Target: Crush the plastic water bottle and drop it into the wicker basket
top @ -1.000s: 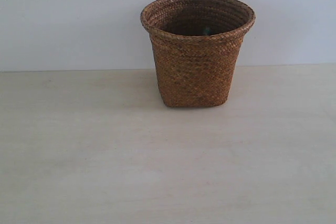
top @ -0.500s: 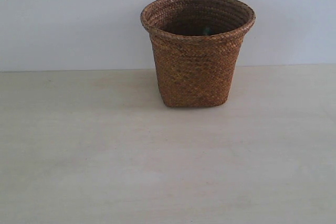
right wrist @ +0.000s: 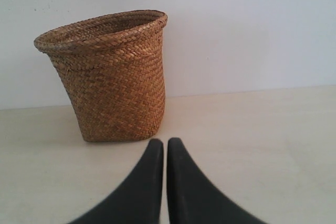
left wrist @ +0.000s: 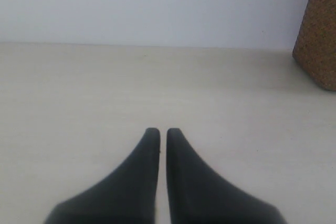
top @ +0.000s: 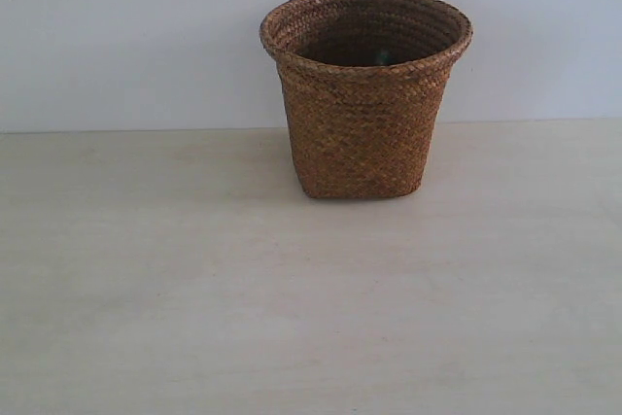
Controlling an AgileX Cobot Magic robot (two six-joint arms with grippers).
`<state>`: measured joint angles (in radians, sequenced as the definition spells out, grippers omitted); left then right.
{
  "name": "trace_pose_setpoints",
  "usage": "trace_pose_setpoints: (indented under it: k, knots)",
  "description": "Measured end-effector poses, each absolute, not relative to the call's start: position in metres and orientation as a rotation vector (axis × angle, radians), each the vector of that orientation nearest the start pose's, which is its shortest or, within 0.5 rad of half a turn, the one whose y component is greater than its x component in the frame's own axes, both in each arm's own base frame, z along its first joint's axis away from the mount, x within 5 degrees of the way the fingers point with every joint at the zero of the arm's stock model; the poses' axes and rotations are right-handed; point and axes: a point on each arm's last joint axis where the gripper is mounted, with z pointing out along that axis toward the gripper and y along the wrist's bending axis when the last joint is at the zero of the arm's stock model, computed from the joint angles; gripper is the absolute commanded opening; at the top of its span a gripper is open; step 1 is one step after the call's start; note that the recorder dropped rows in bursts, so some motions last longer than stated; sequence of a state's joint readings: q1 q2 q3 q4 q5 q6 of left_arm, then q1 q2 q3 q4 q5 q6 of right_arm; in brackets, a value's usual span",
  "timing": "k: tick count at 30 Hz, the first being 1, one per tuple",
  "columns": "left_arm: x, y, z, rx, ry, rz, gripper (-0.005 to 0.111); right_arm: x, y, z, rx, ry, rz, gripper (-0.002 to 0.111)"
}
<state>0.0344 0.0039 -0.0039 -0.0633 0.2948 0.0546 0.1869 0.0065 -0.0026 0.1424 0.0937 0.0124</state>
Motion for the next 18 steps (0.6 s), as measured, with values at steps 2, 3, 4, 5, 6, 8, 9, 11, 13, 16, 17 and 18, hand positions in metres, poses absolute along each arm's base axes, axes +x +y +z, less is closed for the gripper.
trace_pose_setpoints:
  k: [2, 3, 4, 5, 6, 8, 9, 11, 13, 16, 17, 18]
  knots:
    - [0.0547, 0.0002, 0.1877, -0.023, 1.778, 0.004, 0.004, 0.0557, 0.0116, 0.2063, -0.039, 1.575, 0.273, 0.000]
    - [0.0547, 0.0002, 0.1877, -0.023, 1.778, 0.004, 0.004, 0.0558, 0.0116, 0.2056, -0.040, 1.576, 0.271, 0.000]
    - [0.0547, 0.0002, 0.1877, -0.023, 1.778, 0.004, 0.004, 0.0558, 0.0116, 0.2056, -0.040, 1.576, 0.271, 0.000]
    - [0.0547, 0.0002, 0.1877, -0.023, 1.778, 0.004, 0.004, 0.0558, 0.0116, 0.2055, -0.042, 1.576, 0.269, 0.000]
    - [0.0547, 0.0002, 0.1877, -0.023, 1.778, 0.004, 0.004, 0.0558, 0.0116, 0.2056, -0.049, 1.575, 0.261, 0.000]
    - [0.0547, 0.0002, 0.1877, -0.023, 1.778, 0.004, 0.004, 0.0558, 0.0116, 0.2049, -0.054, 1.582, 0.257, 0.000]
    - [0.0547, 0.0002, 0.1877, -0.023, 1.778, 0.004, 0.004, 0.0558, 0.0117, 0.2041, -0.065, 1.590, 0.247, 0.000]
    - [0.0547, 0.0002, 0.1877, -0.023, 1.778, 0.004, 0.004, 0.0557, 0.0119, 0.2021, -0.083, 1.611, 0.233, 0.000]
    - [0.0547, 0.0002, 0.1877, -0.023, 1.778, 0.004, 0.004, 0.0555, 0.0122, 0.1997, -0.099, 1.636, 0.221, 0.000]
    - [0.0547, 0.0002, 0.1877, -0.023, 1.778, 0.004, 0.004, 0.0554, 0.0124, 0.1980, -0.108, 1.654, 0.216, 0.000]
    - [0.0547, 0.0002, 0.1877, -0.023, 1.778, 0.004, 0.004, 0.0553, 0.0124, 0.1978, -0.108, 1.656, 0.216, 0.000]
    - [0.0547, 0.0002, 0.1877, -0.023, 1.778, 0.004, 0.004, 0.0554, 0.0121, 0.1976, -0.106, 1.658, 0.211, 0.000]
